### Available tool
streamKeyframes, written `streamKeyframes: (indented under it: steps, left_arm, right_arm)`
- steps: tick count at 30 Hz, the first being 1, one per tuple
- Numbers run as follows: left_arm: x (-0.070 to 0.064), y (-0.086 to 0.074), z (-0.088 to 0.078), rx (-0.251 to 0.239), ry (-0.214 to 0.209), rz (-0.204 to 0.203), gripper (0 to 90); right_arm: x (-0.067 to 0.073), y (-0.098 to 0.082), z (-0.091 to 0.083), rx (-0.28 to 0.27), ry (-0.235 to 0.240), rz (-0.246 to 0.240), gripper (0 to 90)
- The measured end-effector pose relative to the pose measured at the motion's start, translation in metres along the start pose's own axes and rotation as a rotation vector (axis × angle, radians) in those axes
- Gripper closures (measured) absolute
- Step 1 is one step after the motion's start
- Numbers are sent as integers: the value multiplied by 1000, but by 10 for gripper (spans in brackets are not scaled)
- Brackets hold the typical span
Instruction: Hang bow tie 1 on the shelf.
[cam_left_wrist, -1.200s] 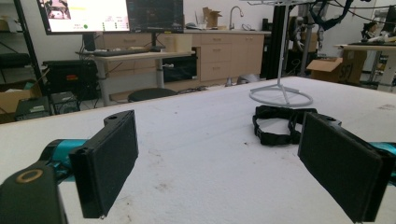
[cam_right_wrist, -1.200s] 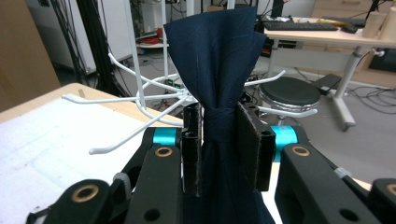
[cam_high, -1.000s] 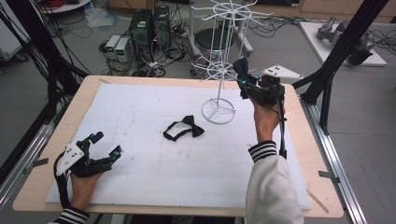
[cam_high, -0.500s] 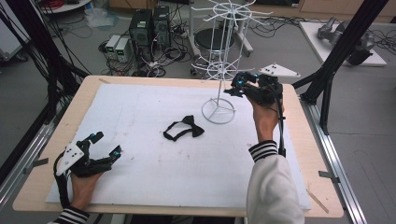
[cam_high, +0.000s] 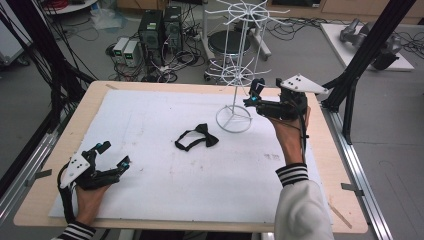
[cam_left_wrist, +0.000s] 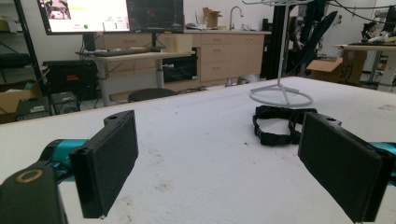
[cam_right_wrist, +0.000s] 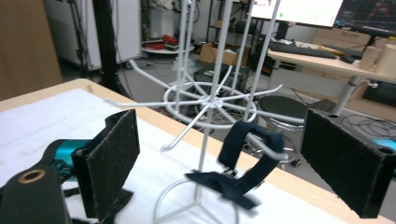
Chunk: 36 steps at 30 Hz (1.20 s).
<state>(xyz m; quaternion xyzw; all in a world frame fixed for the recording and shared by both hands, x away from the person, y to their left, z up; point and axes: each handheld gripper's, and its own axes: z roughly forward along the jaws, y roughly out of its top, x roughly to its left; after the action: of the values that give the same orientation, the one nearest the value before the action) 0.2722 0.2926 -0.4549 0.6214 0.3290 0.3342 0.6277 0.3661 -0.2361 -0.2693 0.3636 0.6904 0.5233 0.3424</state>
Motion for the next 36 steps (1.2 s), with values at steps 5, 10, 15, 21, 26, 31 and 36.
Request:
streamKeyframes:
  steps: [5,10,15,21,26,31,36]
  left_arm:
    - [0,0,0,-2,-1,0,126]
    - [0,0,0,-3,-3,0,126]
    - [0,0,0,-3,-3,-1,125]
    - [0,0,0,-2,-3,0,126]
    - [0,0,0,-1,-2,1,126]
    - [0,0,0,-3,-1,1,126]
    - [0,0,0,-4,-1,1,126]
  right_arm:
    - [4,-11,-17,8,48,-16,110]
    - [8,-26,-30,-3,82,-23,110]
    - [11,-46,-40,5,108,-19,110]
    - [11,-70,-55,10,116,-16,110]
    - [8,-85,-61,22,103,-2,110]
    - [5,-99,-63,36,100,18,111]
    - [4,-116,-64,47,85,45,111]
